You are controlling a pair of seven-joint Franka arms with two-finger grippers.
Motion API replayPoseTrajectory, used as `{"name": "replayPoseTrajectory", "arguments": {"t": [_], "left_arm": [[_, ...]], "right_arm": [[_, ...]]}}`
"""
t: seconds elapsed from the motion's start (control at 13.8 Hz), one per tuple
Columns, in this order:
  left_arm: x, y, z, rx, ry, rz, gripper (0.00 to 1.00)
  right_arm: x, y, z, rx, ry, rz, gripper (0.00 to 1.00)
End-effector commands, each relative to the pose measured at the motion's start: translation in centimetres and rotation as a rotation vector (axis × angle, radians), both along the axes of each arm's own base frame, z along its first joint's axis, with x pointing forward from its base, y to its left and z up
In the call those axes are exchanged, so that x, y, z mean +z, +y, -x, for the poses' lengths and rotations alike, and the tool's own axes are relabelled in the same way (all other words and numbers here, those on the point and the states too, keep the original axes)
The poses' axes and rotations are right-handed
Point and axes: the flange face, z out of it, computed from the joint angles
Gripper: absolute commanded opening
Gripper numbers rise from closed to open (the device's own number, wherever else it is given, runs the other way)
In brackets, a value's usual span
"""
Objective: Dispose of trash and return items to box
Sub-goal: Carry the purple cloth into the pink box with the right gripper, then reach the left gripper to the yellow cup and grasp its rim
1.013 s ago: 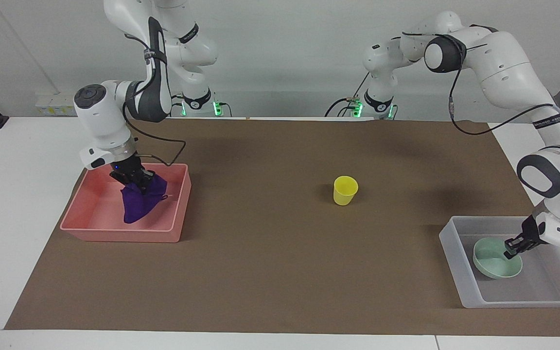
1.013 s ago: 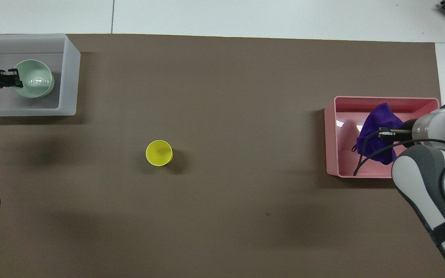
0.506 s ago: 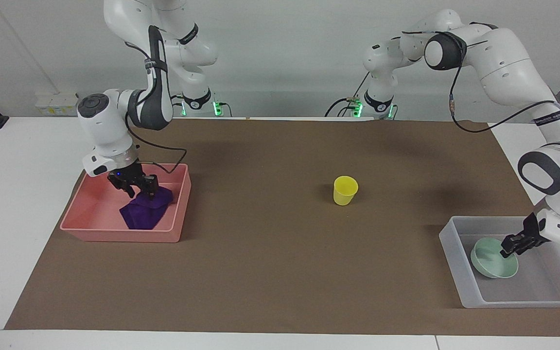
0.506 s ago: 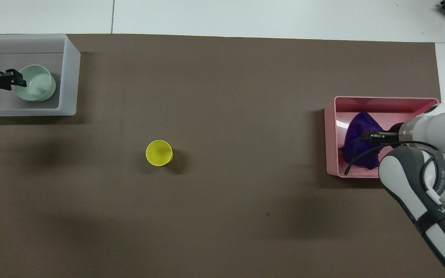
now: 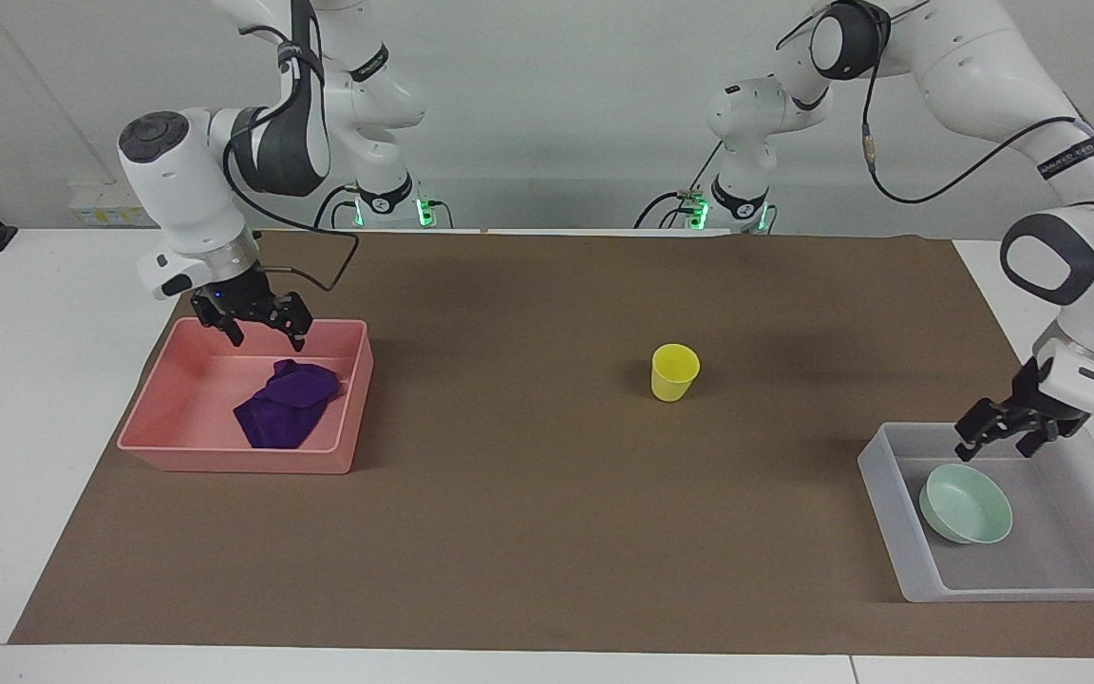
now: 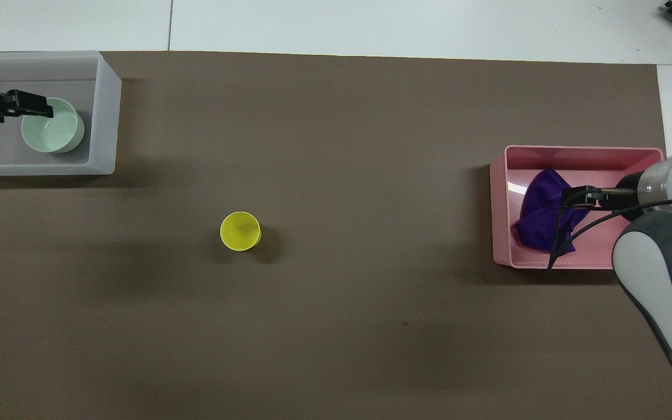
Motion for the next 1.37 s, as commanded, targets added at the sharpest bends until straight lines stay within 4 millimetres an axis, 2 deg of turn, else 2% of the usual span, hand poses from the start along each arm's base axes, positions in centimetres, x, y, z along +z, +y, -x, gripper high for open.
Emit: {"name": "replayPoseTrajectory", "arguments": {"t": [0.0,0.22,0.36,0.51,0.65,0.8,1.01,1.3], "left_arm": [[1.1,-5.7,5.2,-0.081,0.038,-0.018,1.0],[0.4,-12.2,7.0,-0.128,0.104,-0.008,1.0],[-0.9,-17.2,8.6,-0.128,0.128,-0.002,1.0],[-2.5,-21.1,11.0,-0.15,0.115,-0.001,1.0],[-4.4,-24.1,13.3,-0.137,0.094,0.007,1.0],[-5.6,-26.1,15.3,-0.151,0.107,0.005,1.0],[-6.9,-27.8,17.6,-0.162,0.138,-0.002,1.0],[-8.7,-28.5,18.9,-0.137,0.095,0.012,1.0]], "right_arm": [[2.9,0.3,0.3,-0.052,0.006,0.015,1.0],[8.3,0.2,0.8,-0.055,0.047,0.013,1.0],[11.6,-0.2,1.4,-0.064,0.072,0.011,1.0],[14.9,-0.4,2.5,-0.072,0.06,0.006,1.0],[16.0,-0.8,3.2,-0.078,0.075,0.008,1.0],[15.7,-0.9,3.2,-0.076,0.078,-0.005,1.0],[15.6,-0.6,3.4,-0.07,0.082,-0.005,1.0],[15.0,0.2,3.9,-0.056,0.097,-0.006,1.0]]}}
